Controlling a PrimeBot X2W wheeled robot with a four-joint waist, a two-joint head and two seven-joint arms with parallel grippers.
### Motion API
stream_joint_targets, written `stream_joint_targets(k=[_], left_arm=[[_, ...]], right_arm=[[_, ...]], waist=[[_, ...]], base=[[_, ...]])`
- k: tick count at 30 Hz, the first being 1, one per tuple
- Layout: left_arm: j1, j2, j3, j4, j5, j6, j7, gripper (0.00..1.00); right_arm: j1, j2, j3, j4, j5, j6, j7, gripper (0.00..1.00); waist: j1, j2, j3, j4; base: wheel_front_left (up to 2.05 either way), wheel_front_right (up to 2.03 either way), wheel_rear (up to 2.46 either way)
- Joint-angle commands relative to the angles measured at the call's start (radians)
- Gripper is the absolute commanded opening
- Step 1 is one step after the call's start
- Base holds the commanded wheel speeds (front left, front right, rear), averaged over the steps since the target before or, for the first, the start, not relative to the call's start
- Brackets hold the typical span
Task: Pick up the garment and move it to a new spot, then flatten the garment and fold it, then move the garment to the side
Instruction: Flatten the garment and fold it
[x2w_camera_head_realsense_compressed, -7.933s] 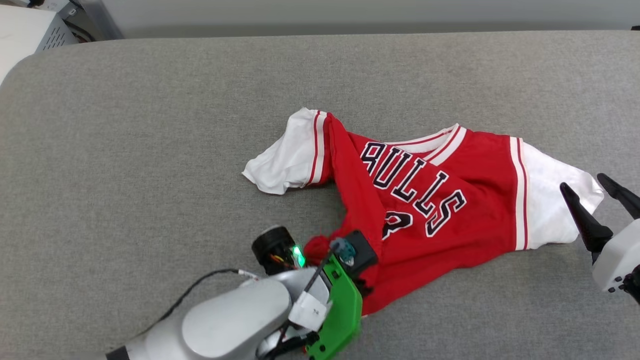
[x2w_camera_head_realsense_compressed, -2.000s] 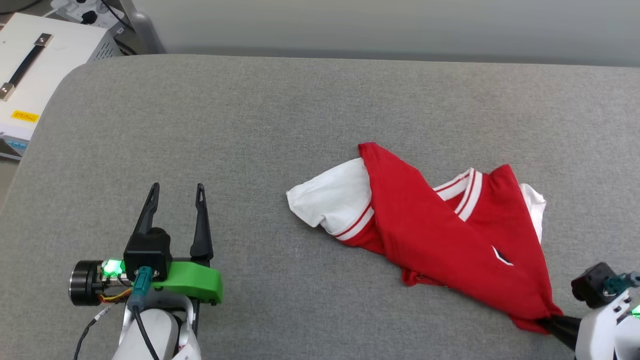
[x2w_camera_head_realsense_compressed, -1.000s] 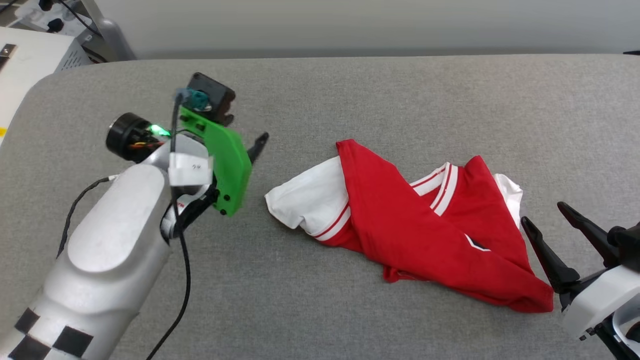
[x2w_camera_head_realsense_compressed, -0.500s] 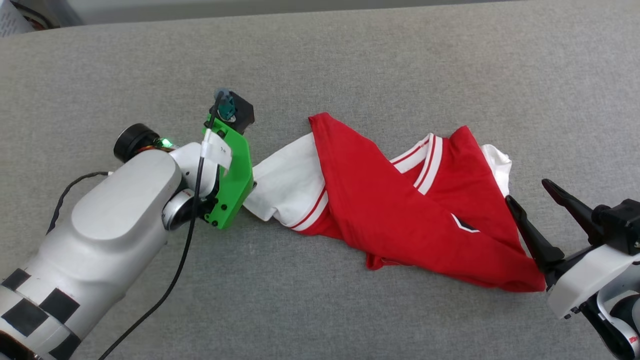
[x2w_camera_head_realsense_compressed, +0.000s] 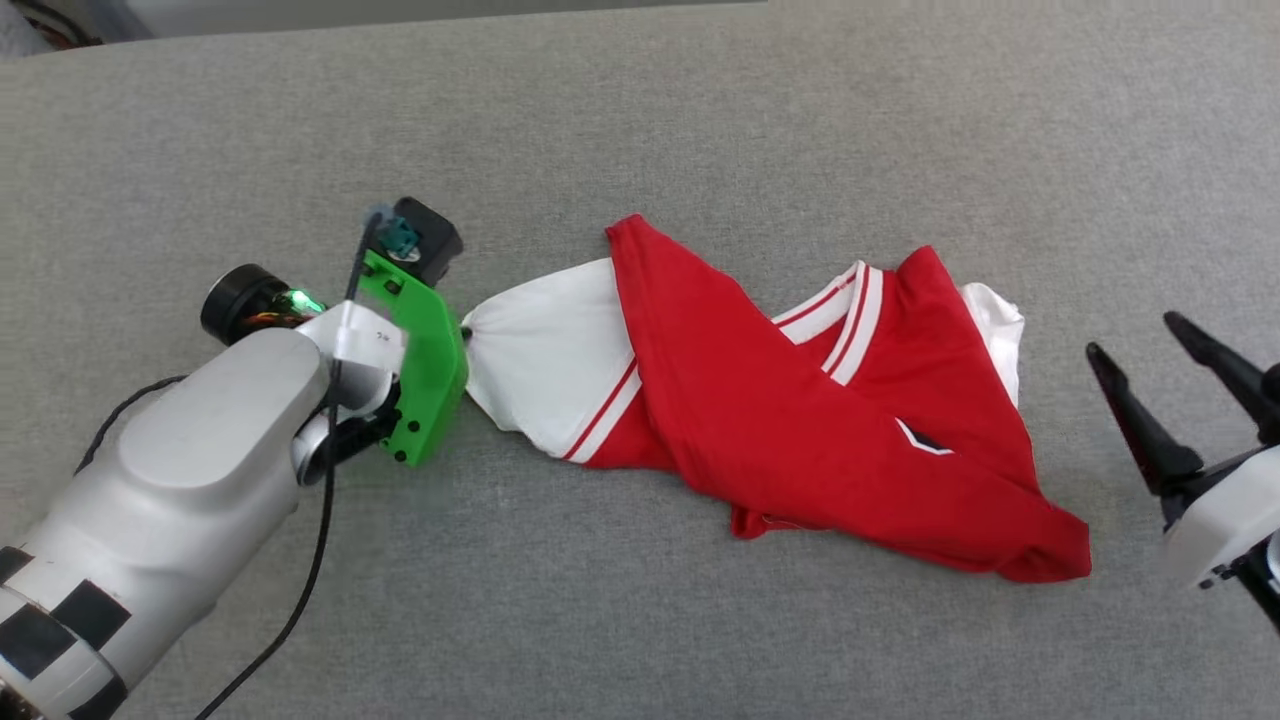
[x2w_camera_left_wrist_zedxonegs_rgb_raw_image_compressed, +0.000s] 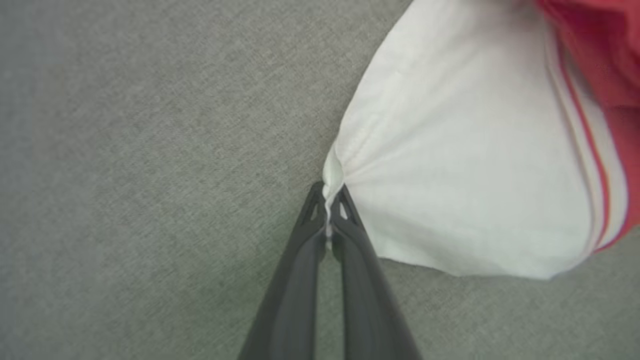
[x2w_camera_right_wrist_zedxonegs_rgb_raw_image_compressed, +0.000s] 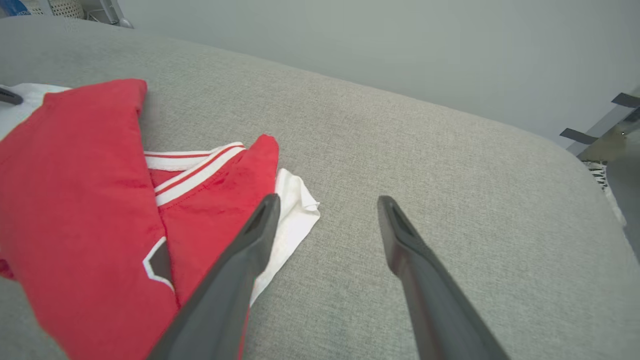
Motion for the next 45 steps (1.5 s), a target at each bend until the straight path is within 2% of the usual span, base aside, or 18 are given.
stream_joint_targets(k=[1,4,8,11,17,20,23,33,37,38,39,45], left_arm=[[0.019,0.018,0.014,0.008,-0.007,-0.002,-0.042,0.0],[0.034,0.039,0.043,0.002,-0.016,0.004,-0.111,0.0],[0.054,0.07,0.072,-0.027,-0.018,0.028,-0.18,0.0],[0.069,0.089,0.082,-0.061,-0.015,0.051,-0.206,0.0],[0.075,0.111,0.097,-0.141,-0.004,0.093,-0.236,0.0],[0.064,0.113,0.102,-0.176,0.007,0.113,-0.243,0.0],[0.048,0.109,0.107,-0.213,0.019,0.135,-0.249,0.0],[0.023,0.107,0.112,-0.256,0.038,0.158,-0.257,0.0],[0.026,0.111,0.113,-0.251,0.036,0.159,-0.261,0.0],[0.028,0.112,0.113,-0.249,0.035,0.159,-0.264,0.0],[0.031,0.115,0.112,-0.246,0.034,0.158,-0.264,0.0],[0.038,0.122,0.115,-0.23,0.039,0.155,-0.296,0.0]], right_arm=[[-0.032,-0.022,-0.012,-0.004,0.011,-0.002,0.01,1.0],[-0.063,-0.077,-0.012,-0.011,0.031,-0.002,0.05,1.0],[-0.126,-0.177,0.031,-0.015,0.083,-0.002,0.159,1.0],[-0.186,-0.253,0.099,-0.016,0.162,-0.002,0.308,1.0],[-0.318,-0.331,0.213,0.002,0.312,-0.002,0.633,1.0],[-0.387,-0.335,0.271,0.04,0.331,-0.002,0.728,1.0],[-0.458,-0.312,0.343,0.116,0.327,-0.002,0.774,1.0],[-0.493,-0.214,0.504,0.341,0.313,-0.002,0.703,1.0],[-0.495,-0.193,0.568,0.384,0.334,-0.002,0.654,1.0],[-0.502,-0.19,0.576,0.389,0.336,-0.002,0.634,0.42],[-0.513,-0.188,0.584,0.396,0.337,-0.002,0.606,0.0],[-0.595,-0.196,0.581,0.413,0.322,-0.002,0.395,0.0]], waist=[[0.0,0.0,-0.043,0.043],[0.0,0.0,-0.058,0.066],[0.0,0.0,-0.062,0.098],[0.0,0.0,-0.056,0.121],[0.0,0.0,-0.026,0.162],[0.0,0.0,-0.003,0.179],[0.0,0.0,0.03,0.195],[0.0,0.0,0.086,0.204],[0.0,0.0,0.084,0.197],[0.0,0.0,0.081,0.194],[0.0,0.0,0.076,0.19],[0.0,0.0,0.012,0.17]], base=[[0.0,0.0,0.0],[0.0,0.0,0.0],[0.0,0.0,0.0],[0.0,0.0,0.0],[0.0,0.0,0.0],[0.0,0.0,0.0],[0.0,0.0,0.0],[0.0,0.0,0.0],[0.0,0.0,0.0],[0.0,0.0,0.0],[0.0,0.0,0.0],[0.0,0.0,0.0]])
